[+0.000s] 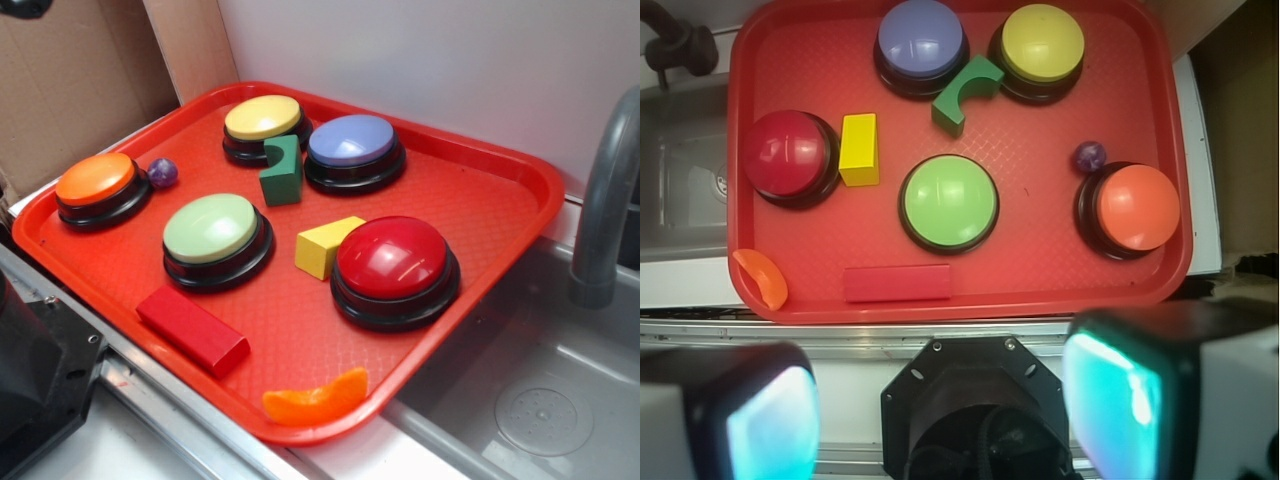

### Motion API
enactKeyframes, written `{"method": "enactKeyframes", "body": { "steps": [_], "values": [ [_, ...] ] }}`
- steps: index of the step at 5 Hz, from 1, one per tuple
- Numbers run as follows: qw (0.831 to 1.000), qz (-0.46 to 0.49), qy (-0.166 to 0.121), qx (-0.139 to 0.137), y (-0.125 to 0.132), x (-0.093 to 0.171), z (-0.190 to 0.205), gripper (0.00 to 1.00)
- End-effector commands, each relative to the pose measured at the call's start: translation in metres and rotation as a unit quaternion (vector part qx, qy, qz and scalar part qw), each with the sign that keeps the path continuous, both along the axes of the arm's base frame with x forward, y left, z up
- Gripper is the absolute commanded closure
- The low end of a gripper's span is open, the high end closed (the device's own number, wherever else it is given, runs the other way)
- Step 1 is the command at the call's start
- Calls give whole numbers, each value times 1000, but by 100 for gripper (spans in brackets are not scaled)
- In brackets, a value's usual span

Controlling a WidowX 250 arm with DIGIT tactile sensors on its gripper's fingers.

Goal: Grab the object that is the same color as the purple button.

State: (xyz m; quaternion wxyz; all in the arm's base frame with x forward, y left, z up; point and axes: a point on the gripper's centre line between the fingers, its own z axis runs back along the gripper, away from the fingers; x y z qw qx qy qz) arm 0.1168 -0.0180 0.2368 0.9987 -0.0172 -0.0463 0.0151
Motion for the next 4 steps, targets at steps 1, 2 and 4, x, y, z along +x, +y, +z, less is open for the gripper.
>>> {"method": "enactKeyframes", "body": {
  "steps": [1,2,4],
  "values": [
    [1000,0,0,0,0,0,0,0],
    [1000,-11,-12,11,20,19,-17,0],
    [994,-64,-43,82,69,66,-64,0]
  ]
}}
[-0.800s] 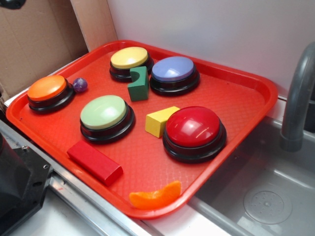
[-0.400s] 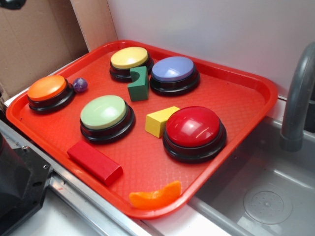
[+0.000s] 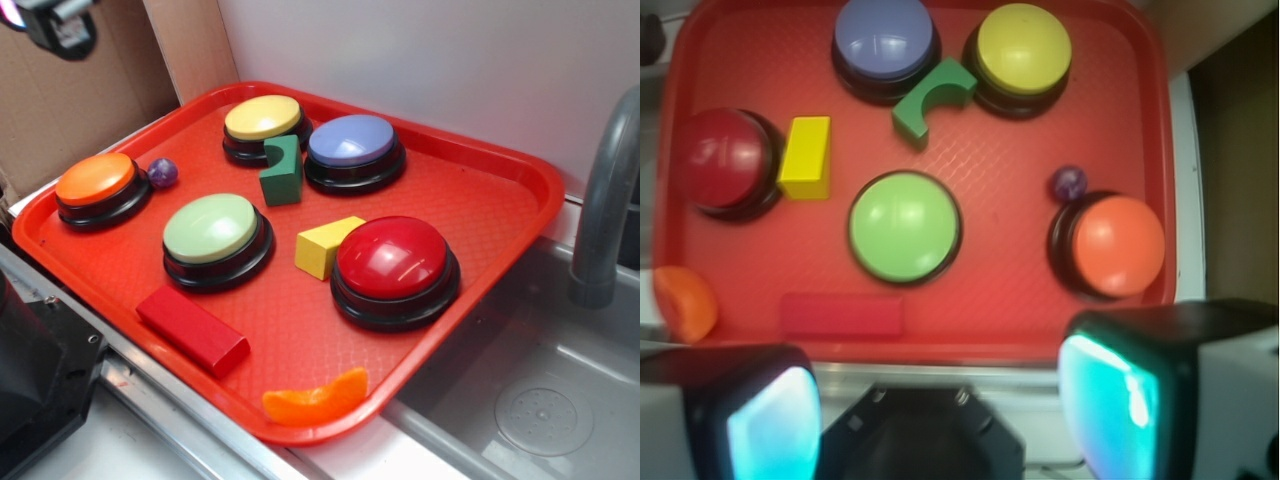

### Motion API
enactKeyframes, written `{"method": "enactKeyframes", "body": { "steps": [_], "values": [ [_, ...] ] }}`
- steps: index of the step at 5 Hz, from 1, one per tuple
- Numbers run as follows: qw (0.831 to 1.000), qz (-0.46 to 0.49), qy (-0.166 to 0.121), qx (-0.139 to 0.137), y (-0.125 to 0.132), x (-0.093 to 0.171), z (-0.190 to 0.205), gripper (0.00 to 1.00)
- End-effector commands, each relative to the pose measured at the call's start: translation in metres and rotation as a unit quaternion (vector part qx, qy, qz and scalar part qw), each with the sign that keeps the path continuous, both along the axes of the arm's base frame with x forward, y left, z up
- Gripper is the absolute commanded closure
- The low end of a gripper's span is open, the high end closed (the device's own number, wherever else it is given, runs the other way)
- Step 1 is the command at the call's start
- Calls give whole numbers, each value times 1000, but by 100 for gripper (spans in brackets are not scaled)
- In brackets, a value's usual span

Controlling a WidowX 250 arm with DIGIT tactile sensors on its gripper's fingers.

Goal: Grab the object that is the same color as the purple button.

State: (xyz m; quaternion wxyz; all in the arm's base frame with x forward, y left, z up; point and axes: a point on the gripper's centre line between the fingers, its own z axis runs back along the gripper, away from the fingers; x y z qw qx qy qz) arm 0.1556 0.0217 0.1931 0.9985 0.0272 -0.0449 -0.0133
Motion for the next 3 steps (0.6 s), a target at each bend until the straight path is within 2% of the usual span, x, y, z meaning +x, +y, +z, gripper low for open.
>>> {"method": "enactKeyframes", "body": {
  "steps": [1,3],
  "values": [
    [997,-49,-37,45,49,44,-46,0],
    [992,-106,-38,48,80,66,-101,0]
  ]
}}
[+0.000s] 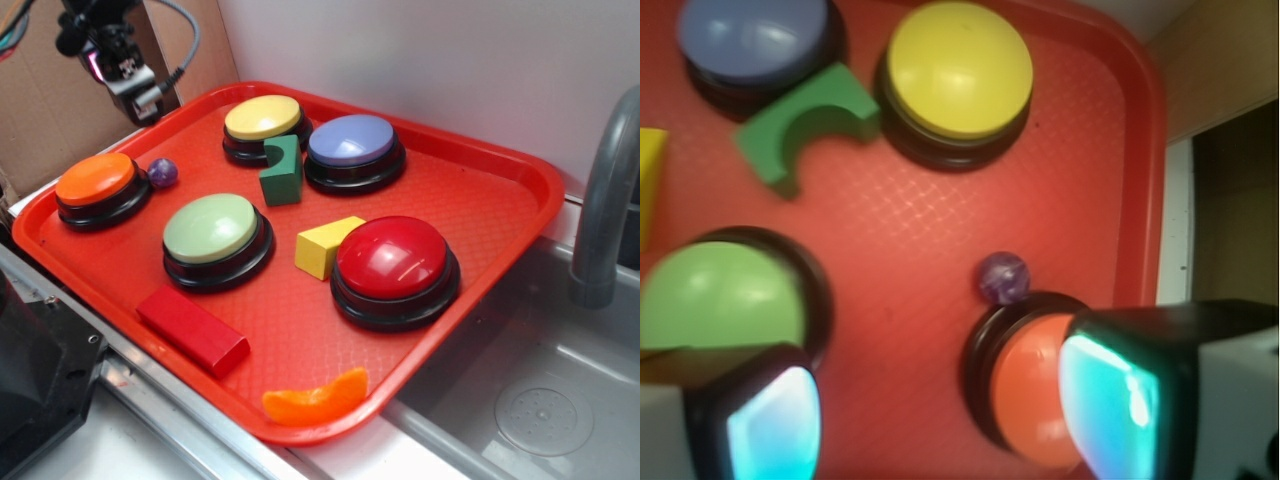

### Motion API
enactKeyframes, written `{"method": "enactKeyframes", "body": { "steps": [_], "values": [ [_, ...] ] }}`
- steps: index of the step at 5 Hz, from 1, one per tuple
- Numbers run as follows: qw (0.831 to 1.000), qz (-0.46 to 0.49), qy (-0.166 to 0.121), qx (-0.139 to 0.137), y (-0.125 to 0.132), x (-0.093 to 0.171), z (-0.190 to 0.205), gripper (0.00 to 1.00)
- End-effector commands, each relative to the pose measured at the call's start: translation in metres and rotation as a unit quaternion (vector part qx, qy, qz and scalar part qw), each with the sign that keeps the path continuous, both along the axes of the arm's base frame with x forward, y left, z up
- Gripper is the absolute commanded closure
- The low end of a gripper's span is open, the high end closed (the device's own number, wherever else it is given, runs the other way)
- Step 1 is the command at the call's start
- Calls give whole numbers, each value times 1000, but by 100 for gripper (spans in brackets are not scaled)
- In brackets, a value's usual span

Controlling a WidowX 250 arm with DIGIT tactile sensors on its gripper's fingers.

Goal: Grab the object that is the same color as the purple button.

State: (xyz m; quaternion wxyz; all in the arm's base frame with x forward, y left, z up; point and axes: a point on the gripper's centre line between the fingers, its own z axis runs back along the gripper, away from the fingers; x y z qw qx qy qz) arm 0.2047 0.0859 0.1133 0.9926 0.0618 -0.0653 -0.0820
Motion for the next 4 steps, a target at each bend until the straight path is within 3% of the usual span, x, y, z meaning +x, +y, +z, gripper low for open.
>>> {"method": "enactKeyframes", "body": {
  "steps": [1,4],
  "values": [
    [996,-88,-23,8,20,20,-41,0],
    [995,-97,-9,-8,40,33,-79,0]
  ]
}}
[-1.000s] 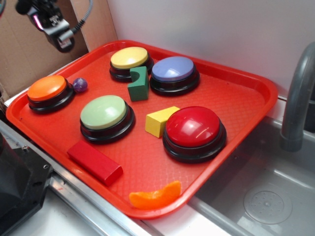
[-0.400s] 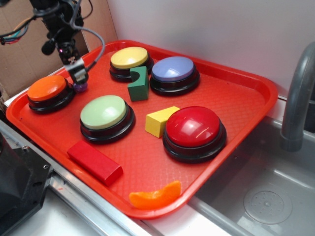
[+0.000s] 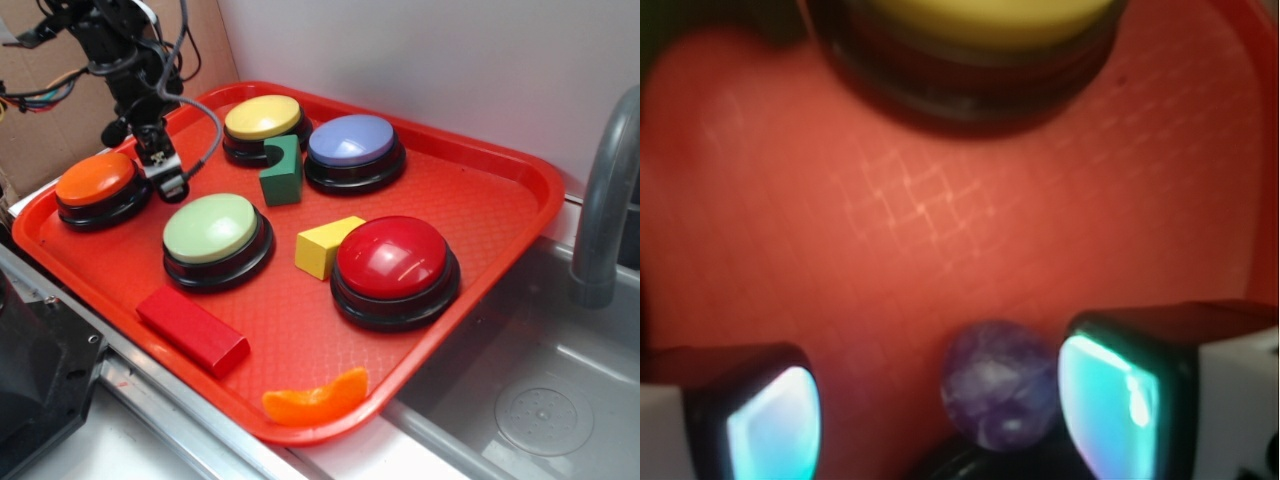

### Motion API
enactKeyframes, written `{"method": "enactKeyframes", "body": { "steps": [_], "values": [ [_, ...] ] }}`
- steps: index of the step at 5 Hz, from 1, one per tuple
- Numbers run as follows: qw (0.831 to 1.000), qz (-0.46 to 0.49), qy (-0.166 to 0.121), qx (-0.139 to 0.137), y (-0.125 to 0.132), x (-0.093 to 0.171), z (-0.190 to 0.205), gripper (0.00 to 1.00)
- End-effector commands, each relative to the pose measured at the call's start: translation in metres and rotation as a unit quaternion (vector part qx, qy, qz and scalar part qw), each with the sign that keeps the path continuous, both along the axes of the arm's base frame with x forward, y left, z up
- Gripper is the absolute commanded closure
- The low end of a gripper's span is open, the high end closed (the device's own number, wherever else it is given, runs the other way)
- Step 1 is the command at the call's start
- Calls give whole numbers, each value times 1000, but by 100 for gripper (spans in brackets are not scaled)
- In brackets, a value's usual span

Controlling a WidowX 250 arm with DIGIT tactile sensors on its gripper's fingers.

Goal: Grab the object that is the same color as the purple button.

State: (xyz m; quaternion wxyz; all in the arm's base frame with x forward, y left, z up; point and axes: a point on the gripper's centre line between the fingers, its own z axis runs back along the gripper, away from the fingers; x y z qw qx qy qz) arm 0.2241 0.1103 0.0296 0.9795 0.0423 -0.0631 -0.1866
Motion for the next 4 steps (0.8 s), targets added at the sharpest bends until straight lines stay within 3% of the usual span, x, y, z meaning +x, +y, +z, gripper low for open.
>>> {"method": "enactKeyframes", "body": {
  "steps": [1,2,3,4],
  "values": [
    [1000,27,0,9,21,13,0,0],
    [1000,26,8,15,24,13,-3,0],
    [999,34,15,28,23,14,-3,100],
    [999,48,11,22,26,15,-2,100]
  ]
}}
